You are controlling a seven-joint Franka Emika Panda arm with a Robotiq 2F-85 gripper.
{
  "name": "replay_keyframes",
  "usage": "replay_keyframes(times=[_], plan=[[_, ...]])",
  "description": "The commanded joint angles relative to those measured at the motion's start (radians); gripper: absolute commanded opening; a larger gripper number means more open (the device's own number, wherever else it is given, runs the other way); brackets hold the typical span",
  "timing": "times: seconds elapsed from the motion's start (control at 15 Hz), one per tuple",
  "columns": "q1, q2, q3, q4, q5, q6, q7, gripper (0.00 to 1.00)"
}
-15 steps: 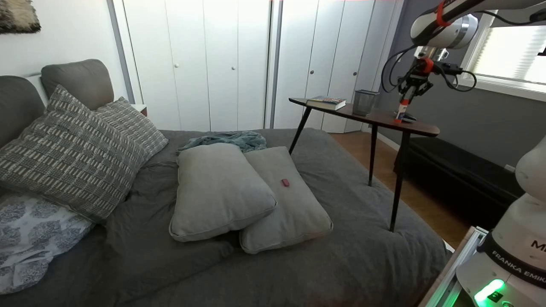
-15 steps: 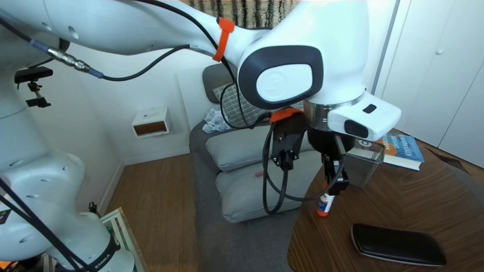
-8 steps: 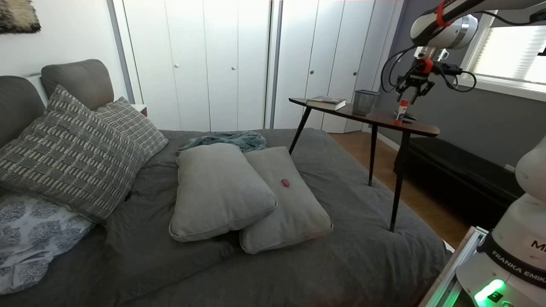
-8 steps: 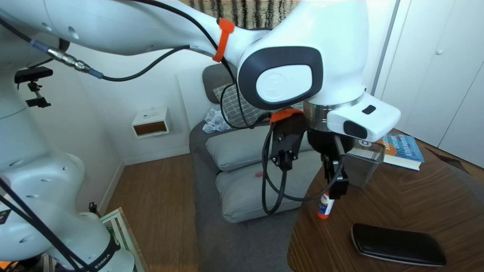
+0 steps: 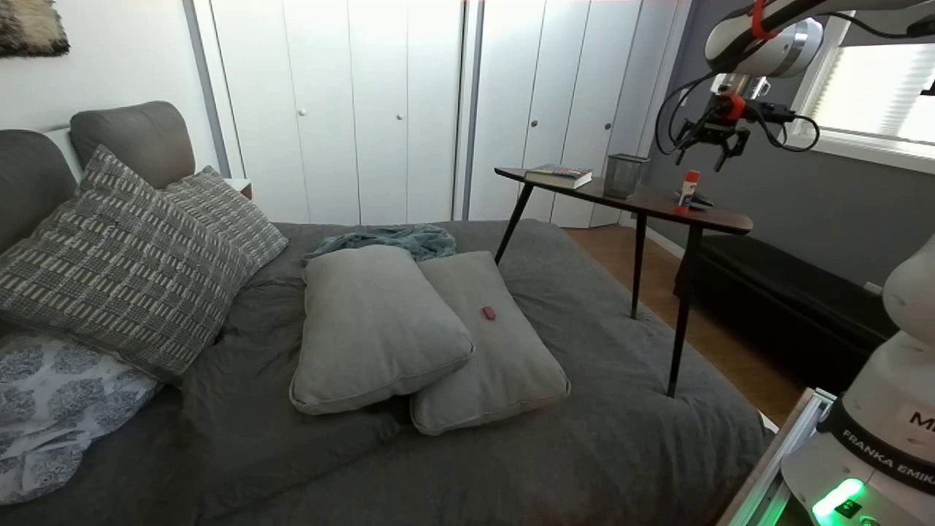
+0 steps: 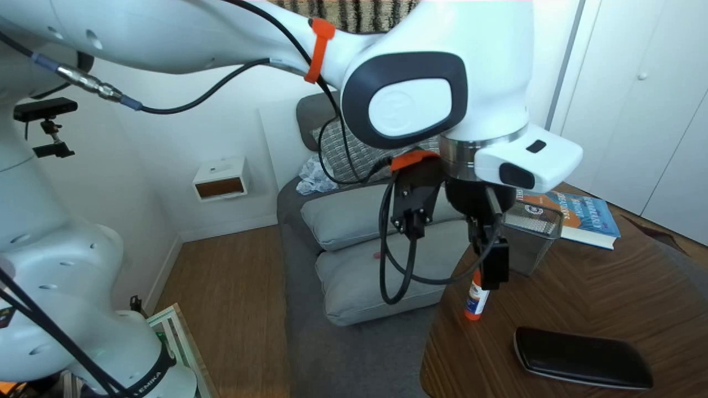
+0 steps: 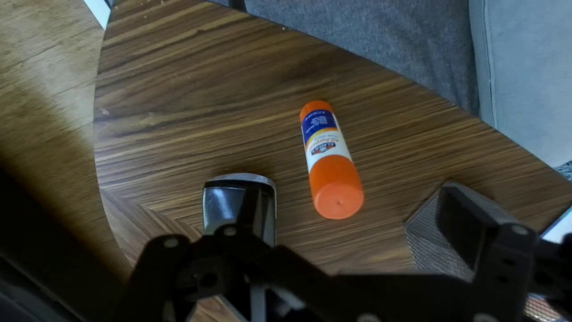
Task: Put the glue stick on the table
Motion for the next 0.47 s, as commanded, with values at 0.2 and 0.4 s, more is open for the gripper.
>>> replay_keyframes(times=[0.2,0.4], plan=[[0.042,-0.217,0.042,-0.056,-0.032,-0.158,-0.218,1.00],[0.049,-0.191,0.040,-0.013,-0.031,-0.178,-0.229,1.00]])
